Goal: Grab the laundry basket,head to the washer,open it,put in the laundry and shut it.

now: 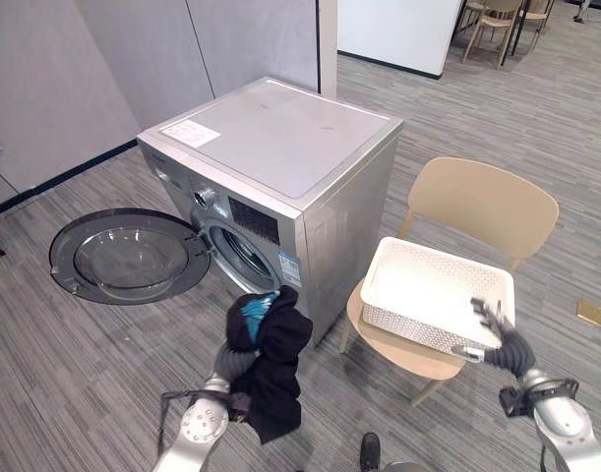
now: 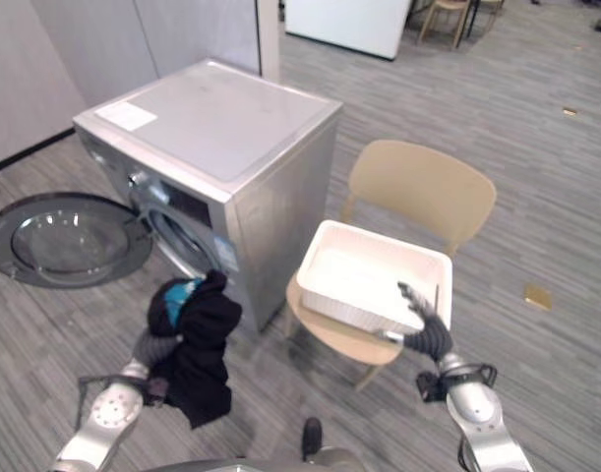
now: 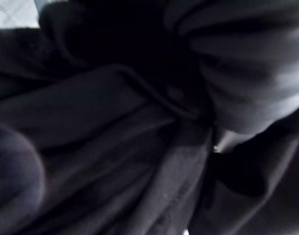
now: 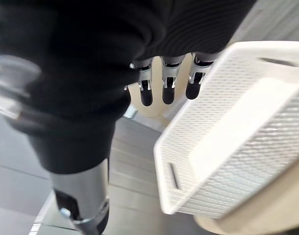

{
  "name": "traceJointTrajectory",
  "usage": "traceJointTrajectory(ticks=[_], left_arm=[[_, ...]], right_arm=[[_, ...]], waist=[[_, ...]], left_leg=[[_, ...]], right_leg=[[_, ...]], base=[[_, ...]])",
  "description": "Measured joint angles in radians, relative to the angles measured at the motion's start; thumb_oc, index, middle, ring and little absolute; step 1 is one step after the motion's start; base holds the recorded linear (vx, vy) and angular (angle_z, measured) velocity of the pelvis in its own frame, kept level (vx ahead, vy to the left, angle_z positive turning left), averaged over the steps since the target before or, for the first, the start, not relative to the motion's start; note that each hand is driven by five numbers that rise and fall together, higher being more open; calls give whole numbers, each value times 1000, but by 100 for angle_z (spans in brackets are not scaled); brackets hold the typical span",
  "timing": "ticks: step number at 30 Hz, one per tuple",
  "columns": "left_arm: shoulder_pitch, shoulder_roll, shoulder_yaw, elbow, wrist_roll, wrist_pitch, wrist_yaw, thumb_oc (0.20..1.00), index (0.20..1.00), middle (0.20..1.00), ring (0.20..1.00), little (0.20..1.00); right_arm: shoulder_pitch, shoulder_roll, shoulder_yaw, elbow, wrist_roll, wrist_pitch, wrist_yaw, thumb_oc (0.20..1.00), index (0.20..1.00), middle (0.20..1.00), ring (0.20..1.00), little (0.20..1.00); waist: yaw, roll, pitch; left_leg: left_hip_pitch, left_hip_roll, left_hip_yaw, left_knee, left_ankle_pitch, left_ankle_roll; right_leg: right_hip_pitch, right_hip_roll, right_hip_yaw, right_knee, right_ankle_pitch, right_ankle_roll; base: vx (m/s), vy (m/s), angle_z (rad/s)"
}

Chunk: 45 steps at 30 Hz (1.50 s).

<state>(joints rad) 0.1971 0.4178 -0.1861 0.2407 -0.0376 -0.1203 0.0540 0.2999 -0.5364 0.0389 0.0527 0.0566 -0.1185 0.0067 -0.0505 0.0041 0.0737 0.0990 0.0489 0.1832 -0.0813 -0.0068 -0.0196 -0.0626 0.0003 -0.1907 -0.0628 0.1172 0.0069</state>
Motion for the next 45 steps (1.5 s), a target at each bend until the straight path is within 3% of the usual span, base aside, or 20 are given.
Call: traceJointTrajectory(ticks=[9,12,14,16,18,20,21,22,25,26,27,28,29,30,32,36,41,43,44,45], left_arm=[[92,-54,111,302,22,35,-30,200,200,200,200,200],[24,-71,126,322,18,42,0,200,200,200,200,200],[-2,-77,121,307,17,42,12,200,200,200,200,200],[-18,-75,119,307,16,44,19,200,200,200,200,200],[-34,-76,115,308,16,46,27,200,200,200,200,200],[-36,-75,116,303,16,45,32,200,200,200,200,200],[-40,-76,118,304,13,52,31,200,200,200,200,200],[-48,-78,106,305,13,56,30,200,200,200,200,200],[-38,-69,87,299,13,59,28,200,200,200,200,200],[-27,-54,88,300,12,65,27,200,200,200,200,200],[-44,-41,81,308,13,66,27,200,200,200,200,200],[-59,-33,77,308,13,66,28,200,200,200,200,200],[-91,-22,79,317,13,64,39,200,200,200,200,200],[-103,-8,80,329,13,68,40,200,200,200,200,200],[-102,-5,77,325,13,67,40,200,200,200,200,200],[-136,-39,58,363,13,72,54,200,200,200,200,200],[-96,-43,52,363,18,76,49,200,200,200,200,200],[-81,-63,27,360,21,85,44,200,200,200,200,200],[-80,-67,15,346,21,84,34,200,200,200,200,200],[-77,-83,14,346,21,85,28,200,200,200,200,200]], right_arm=[[-17,56,72,389,-96,33,33,1000,1000,1000,1000,1000],[-85,77,89,389,-96,33,9,1000,1000,1000,1000,1000],[-127,75,87,391,-97,34,-10,1000,1000,1000,1000,1000],[-166,88,90,389,-100,34,-37,1000,1000,1000,1000,1000],[-191,85,88,396,-107,35,-57,1000,1000,1000,1000,1000],[-207,85,83,403,-130,36,-58,1000,1000,1000,1000,1000],[-220,98,82,421,-135,41,-60,1000,1000,1000,1000,1000],[-220,98,91,438,-137,53,-67,1000,1000,1000,1000,1000],[-235,124,130,465,-145,60,-64,1000,1000,1000,1000,1000],[-239,161,135,463,-160,59,-65,1000,1000,1000,1000,1000],[-244,163,181,456,-166,60,-66,1000,1000,1000,1000,1000],[-231,165,194,451,-166,60,-66,1000,1000,1000,1000,1000],[-217,175,209,415,-166,63,-59,1000,1000,1000,1000,1000],[-218,180,212,402,-166,62,-55,1000,1000,1000,1000,1000],[-215,176,212,396,-166,63,-55,1000,1000,1000,1000,1000],[-241,150,209,391,-165,60,-55,1000,1000,1000,1000,1000],[-219,155,207,397,-165,69,-53,1000,1000,1000,1000,1000],[-206,153,178,404,-164,70,-54,1000,1000,1000,1000,1000],[-198,150,169,400,-164,67,-54,1000,1000,1000,1000,1000],[-208,142,166,423,-164,68,-54,1000,1000,1000,1000,1000]], waist=[[9,22,39],[58,14,148],[80,16,189],[89,-15,207],[75,-16,204],[83,-12,201],[74,-16,198],[57,-22,190],[65,-50,156],[72,-75,130],[73,-79,129],[62,-80,129],[51,-63,141],[25,-65,144],[23,-71,148],[16,-48,177],[2,-56,178],[-12,-31,175],[-19,-31,174],[-22,-12,169]], left_leg=[[4,6,8,-2,-12,13],[-157,-3,-84,140,-12,-8],[-203,2,-67,159,-24,-15],[-206,50,103,174,-49,-22],[-208,108,224,168,-47,-24],[-189,152,261,140,-48,-25],[-182,177,371,157,-53,-26],[-182,169,400,166,-36,-30],[-169,96,343,136,15,0],[-169,55,340,149,-27,22],[-163,12,312,151,-52,65],[-160,4,304,156,-35,61],[-155,-9,228,138,-40,90],[-145,-19,197,127,-31,90],[-111,-51,193,105,-37,96],[-46,-96,112,65,-74,87],[50,-111,57,59,-136,55],[92,-90,2,99,-156,27],[91,-79,-2,142,-155,19],[95,-57,1,179,-153,12]], right_leg=[[13,7,4,-14,-4,-6],[-25,-19,-69,-16,-3,-5],[-29,-33,-113,-13,-1,-27],[-14,-84,-215,-22,-15,-50],[3,-111,-301,-21,-22,-39],[2,-124,-317,-4,-22,-23],[21,-144,-385,-5,-12,1],[30,-169,-407,11,-24,19],[1,-249,-382,136,-46,57],[-25,-315,-343,208,-41,77],[-116,-401,-266,437,-47,86],[-151,-418,-232,507,-66,91],[-234,-298,-2,629,-179,104],[-251,-229,53,657,-208,100],[-298,-187,23,659,-219,83],[-420,-72,42,448,-220,67],[-380,-104,-108,301,-188,62],[-324,-90,-103,314,-85,-3],[-292,-69,-95,297,-37,-74],[-261,-47,-103,284,-54,-91]], base=[[-66,-19,-1],[-158,-10,93],[68,58,118],[79,164,146],[93,215,154],[260,361,95],[335,351,116],[232,264,126],[228,287,41],[383,361,29],[393,333,57],[259,185,85],[180,89,107],[219,44,107],[236,20,50],[393,-111,52],[298,-161,58],[304,-237,77],[367,-292,60],[320,-269,27]])
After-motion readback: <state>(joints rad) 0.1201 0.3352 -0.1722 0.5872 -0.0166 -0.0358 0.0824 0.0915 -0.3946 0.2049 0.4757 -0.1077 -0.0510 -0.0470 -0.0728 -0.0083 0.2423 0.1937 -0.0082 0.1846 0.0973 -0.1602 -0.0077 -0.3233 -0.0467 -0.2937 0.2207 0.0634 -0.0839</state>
